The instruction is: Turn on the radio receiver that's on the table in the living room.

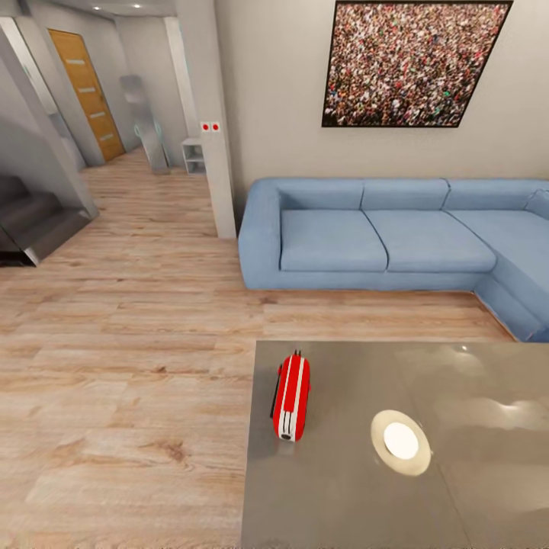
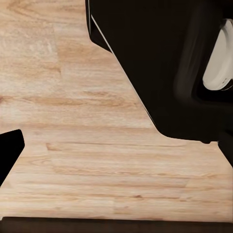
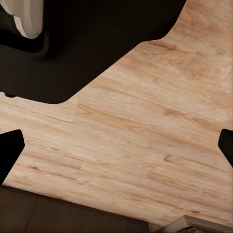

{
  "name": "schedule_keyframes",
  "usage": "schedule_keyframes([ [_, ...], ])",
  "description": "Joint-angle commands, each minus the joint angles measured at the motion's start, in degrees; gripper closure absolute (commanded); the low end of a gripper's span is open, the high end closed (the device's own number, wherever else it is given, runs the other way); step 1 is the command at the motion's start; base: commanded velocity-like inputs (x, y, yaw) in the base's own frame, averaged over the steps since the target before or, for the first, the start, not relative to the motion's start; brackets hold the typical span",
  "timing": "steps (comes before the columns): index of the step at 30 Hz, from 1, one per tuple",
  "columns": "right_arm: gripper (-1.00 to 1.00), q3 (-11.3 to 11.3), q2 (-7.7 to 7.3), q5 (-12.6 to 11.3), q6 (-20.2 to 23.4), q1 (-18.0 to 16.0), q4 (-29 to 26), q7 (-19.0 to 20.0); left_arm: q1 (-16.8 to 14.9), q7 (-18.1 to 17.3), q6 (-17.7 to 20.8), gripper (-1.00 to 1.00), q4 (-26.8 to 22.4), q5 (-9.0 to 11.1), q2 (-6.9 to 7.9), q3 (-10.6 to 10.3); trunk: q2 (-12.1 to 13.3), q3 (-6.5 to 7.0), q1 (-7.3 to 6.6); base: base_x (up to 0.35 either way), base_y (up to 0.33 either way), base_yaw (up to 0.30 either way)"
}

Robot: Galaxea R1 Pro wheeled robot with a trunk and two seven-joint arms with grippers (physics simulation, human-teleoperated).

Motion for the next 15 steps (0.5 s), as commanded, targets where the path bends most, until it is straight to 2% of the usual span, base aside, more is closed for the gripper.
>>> schedule_keyframes([
  [1, -1.0, 0.0, 0.0, 0.0, 0.0, 0.0, 0.0, 0.0, 0.0, 0.0, 0.0, -1.0, 0.0, 0.0, 0.0, 0.0, 0.0, -0.1, 0.0, 0.0, 0.0, 0.0],
  [15, -1.0, 0.0, 0.0, 0.0, 0.0, 0.0, 0.0, 0.0, 0.0, 0.0, 0.0, -1.0, 0.0, 0.0, 0.0, 0.0, 0.0, -1.41, 0.0, 0.0, 0.0, 0.0],
])
